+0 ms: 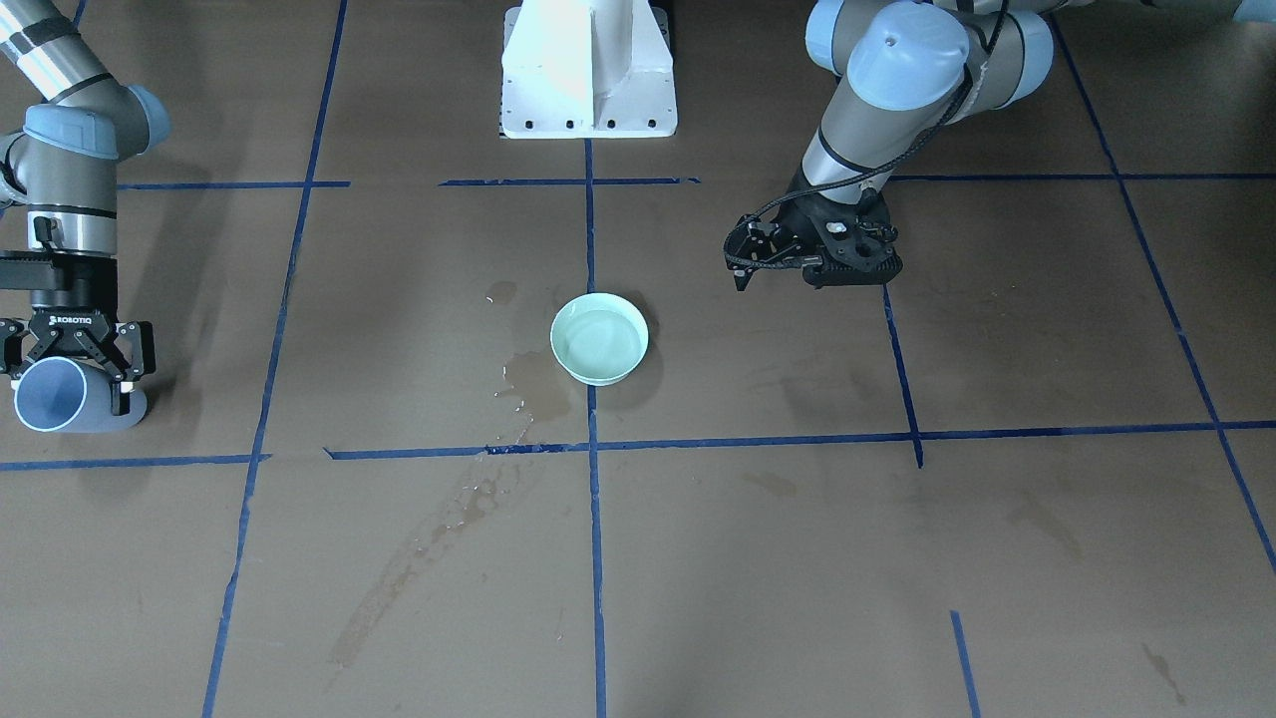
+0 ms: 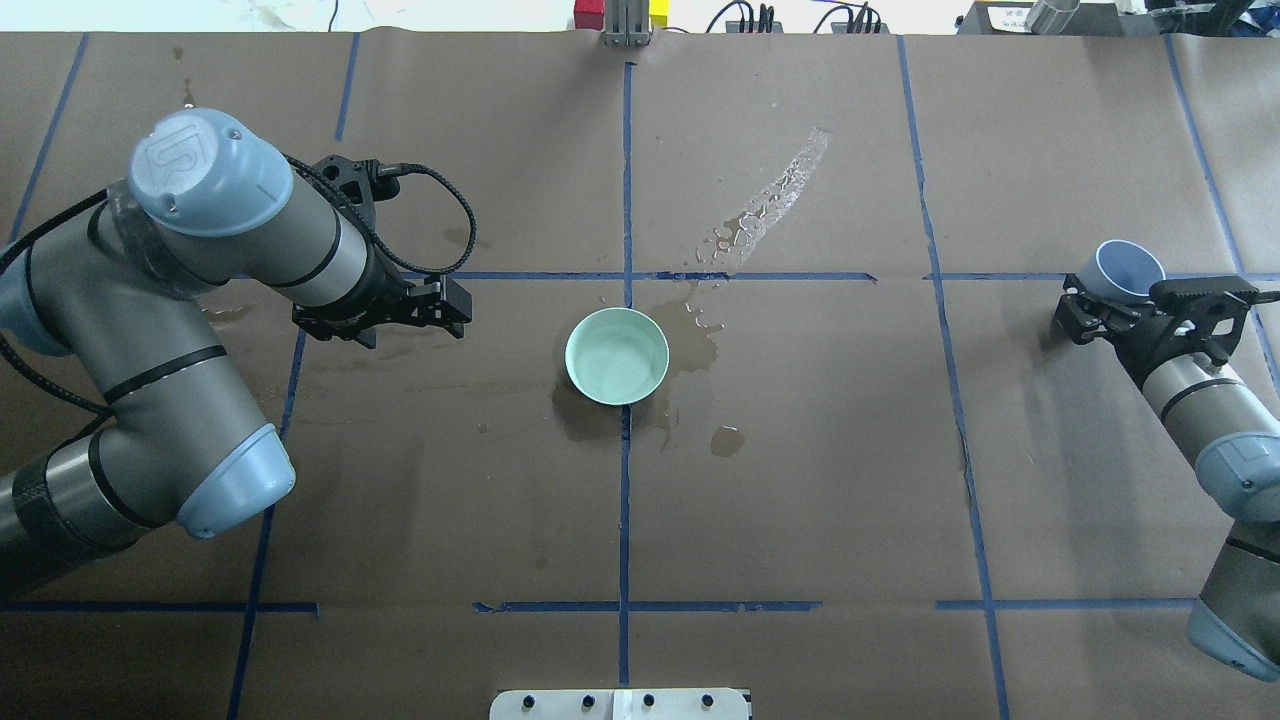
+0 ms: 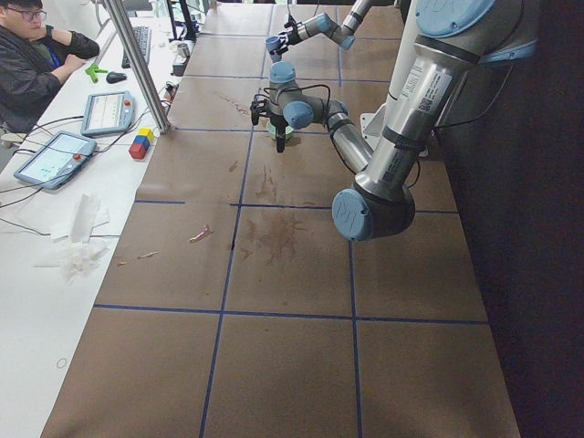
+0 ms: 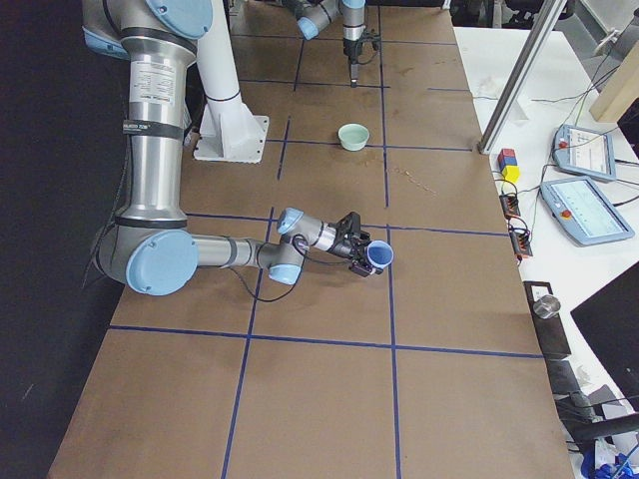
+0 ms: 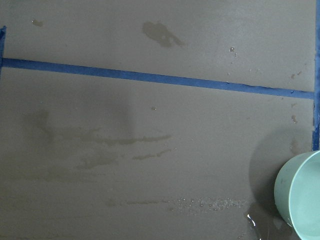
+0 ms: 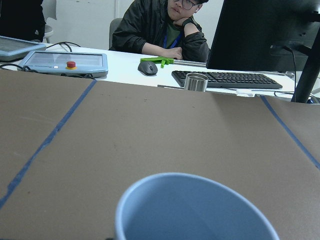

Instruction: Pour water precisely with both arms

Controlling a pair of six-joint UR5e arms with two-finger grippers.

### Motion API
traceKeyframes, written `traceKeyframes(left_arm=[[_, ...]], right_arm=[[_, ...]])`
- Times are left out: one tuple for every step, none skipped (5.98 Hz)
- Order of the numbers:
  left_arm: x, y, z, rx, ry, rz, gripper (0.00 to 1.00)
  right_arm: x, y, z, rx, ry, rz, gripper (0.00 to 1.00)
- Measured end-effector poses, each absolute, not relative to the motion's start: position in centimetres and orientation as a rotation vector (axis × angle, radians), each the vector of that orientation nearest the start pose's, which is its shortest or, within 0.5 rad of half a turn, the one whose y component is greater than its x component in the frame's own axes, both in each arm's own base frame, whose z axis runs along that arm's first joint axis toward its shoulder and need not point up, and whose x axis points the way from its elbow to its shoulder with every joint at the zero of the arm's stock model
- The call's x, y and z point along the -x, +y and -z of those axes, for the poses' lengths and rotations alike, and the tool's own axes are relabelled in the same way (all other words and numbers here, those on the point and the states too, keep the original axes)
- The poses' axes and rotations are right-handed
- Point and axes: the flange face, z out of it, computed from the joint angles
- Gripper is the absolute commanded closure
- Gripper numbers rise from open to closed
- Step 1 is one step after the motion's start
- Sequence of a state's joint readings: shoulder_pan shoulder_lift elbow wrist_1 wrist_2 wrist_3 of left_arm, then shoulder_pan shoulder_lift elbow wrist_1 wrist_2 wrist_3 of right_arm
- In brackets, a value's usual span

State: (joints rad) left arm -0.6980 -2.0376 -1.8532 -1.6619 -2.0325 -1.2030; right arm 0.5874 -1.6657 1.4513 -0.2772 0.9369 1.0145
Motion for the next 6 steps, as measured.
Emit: traceKeyframes(left_arm=[[-41.1,-46.1,-26.0,-0.045,0.931,0.113,0.0],[-41.0,-46.0,-25.8,-0.046,0.933,0.113,0.0],[-41.0,-46.0,-25.7,-0.048,0.935,0.113,0.0],[-40.9,-45.9,-25.7,-0.048,0.936,0.112,0.0],[-40.9,-45.9,-25.7,-0.048,0.936,0.112,0.0],[-40.9,-45.9,-25.6,-0.049,0.937,0.112,0.0]], right_arm=[[27.5,-41.6,-61.0,-1.058,-0.577,-0.378,0.95],[27.4,-41.6,-59.5,-1.074,-0.597,-0.384,0.97],[27.5,-41.6,-58.1,-1.089,-0.614,-0.38,0.97],[27.6,-41.6,-56.1,-1.124,-0.609,-0.329,0.96],[27.9,-41.6,-53.2,-1.173,-0.593,-0.236,0.95],[28.3,-41.4,-51.1,-1.197,-0.595,-0.141,0.97]])
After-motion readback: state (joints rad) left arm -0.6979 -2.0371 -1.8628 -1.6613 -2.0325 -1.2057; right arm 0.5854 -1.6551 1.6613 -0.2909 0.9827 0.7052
